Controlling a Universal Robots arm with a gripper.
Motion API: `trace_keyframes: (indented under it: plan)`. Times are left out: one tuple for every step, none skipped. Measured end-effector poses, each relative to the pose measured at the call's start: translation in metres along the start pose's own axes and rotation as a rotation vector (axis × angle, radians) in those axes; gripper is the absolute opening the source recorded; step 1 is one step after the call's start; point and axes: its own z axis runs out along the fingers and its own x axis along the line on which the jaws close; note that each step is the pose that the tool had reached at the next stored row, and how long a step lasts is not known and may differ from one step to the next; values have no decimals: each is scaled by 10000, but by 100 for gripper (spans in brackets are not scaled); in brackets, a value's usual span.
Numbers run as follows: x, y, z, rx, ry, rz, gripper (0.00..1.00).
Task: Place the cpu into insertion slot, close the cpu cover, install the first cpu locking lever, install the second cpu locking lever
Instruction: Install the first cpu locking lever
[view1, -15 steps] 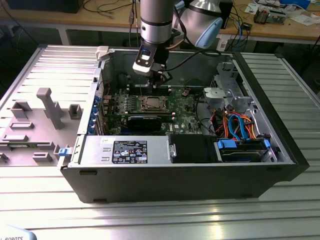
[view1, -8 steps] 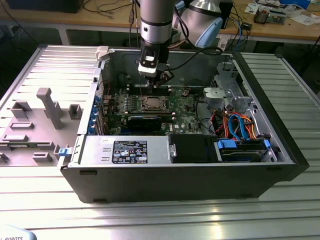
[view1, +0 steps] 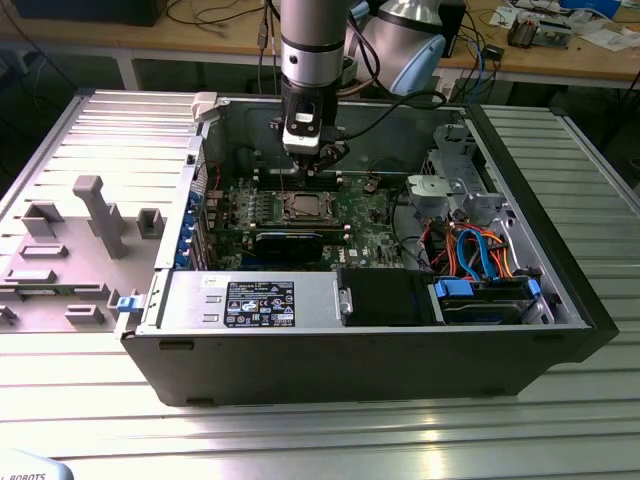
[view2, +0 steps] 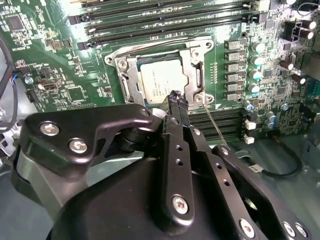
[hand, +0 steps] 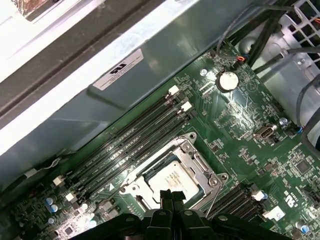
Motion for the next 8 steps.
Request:
trace_keyframes:
  plan:
    - [0, 0, 0, 0, 2, -98, 12]
    - [0, 0, 0, 0, 3, -205, 12]
    - [0, 0, 0, 0, 5, -329, 12]
    - [0, 0, 0, 0, 7, -405, 12]
    - [0, 0, 0, 1, 7, -474, 12]
    - [0, 0, 0, 1, 10, -630, 12]
    - [0, 0, 0, 1, 11, -724, 12]
    - [0, 0, 0, 1, 13, -791, 12]
